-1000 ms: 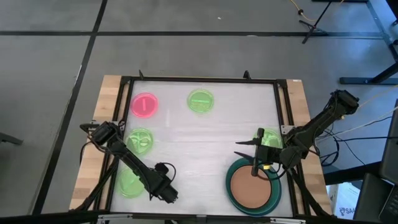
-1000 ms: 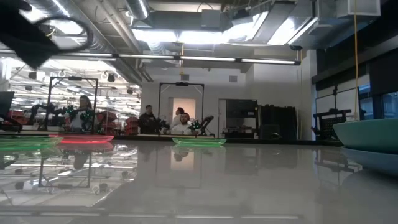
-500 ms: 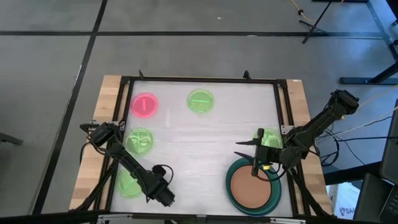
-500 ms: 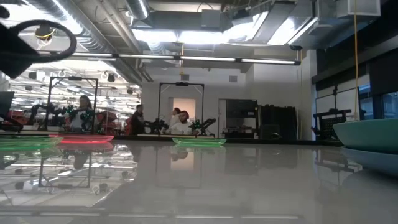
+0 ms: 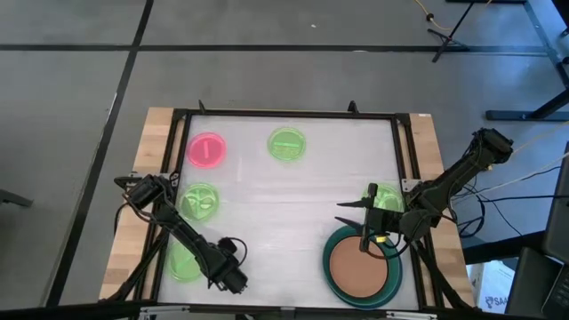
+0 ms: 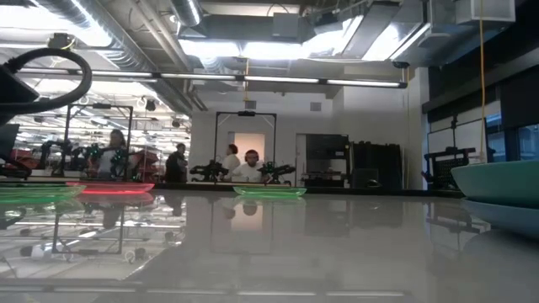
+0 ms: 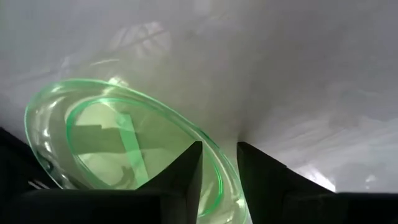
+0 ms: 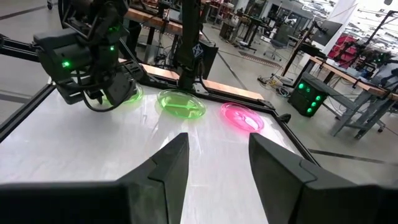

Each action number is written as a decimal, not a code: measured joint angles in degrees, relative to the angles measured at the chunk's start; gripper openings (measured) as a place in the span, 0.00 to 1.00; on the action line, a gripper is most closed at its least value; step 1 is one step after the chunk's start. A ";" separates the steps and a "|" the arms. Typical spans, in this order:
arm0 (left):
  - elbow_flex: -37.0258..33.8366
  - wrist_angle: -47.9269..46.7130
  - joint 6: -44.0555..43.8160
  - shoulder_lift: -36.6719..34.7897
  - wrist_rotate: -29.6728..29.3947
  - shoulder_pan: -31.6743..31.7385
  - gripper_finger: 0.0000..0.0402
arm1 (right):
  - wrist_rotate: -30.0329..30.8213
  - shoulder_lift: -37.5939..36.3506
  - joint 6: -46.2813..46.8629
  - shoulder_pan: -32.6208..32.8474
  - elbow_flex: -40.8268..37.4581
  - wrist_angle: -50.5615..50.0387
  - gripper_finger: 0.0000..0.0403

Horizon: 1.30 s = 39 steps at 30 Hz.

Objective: Stack plastic plates
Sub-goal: Stack the green plate on top of the orange plate

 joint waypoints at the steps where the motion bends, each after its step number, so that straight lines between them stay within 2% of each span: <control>1: -0.02 0.02 0.98 0.00 0.02 0.01 0.23 | 0.00 0.00 0.00 0.00 0.00 0.00 0.40; 4: -0.02 0.11 2.55 0.00 0.02 0.01 0.18 | 0.00 0.00 0.06 0.00 0.00 -0.01 0.40; 10: -0.07 0.00 3.53 0.00 -0.01 0.03 0.02 | 0.00 0.00 0.24 0.00 0.00 0.00 0.40; 15: 0.72 -0.66 5.91 0.15 -0.01 0.01 0.02 | 0.00 0.00 -0.15 0.00 0.00 0.00 0.40; 21: 6.65 -0.42 11.38 0.19 -1.73 0.18 0.01 | 0.00 0.00 -1.14 0.00 0.00 0.00 0.40; 24: 10.53 -0.43 18.55 0.17 -6.46 0.17 0.01 | -0.83 0.00 -0.34 0.05 0.00 0.02 0.40; 32: 20.66 -0.61 38.88 0.17 -23.83 0.42 0.00 | -11.07 0.00 2.95 1.89 0.02 1.33 0.40; 39: 24.62 6.73 61.59 0.17 -37.66 1.46 0.01 | -9.21 0.02 3.06 8.91 0.02 4.42 0.40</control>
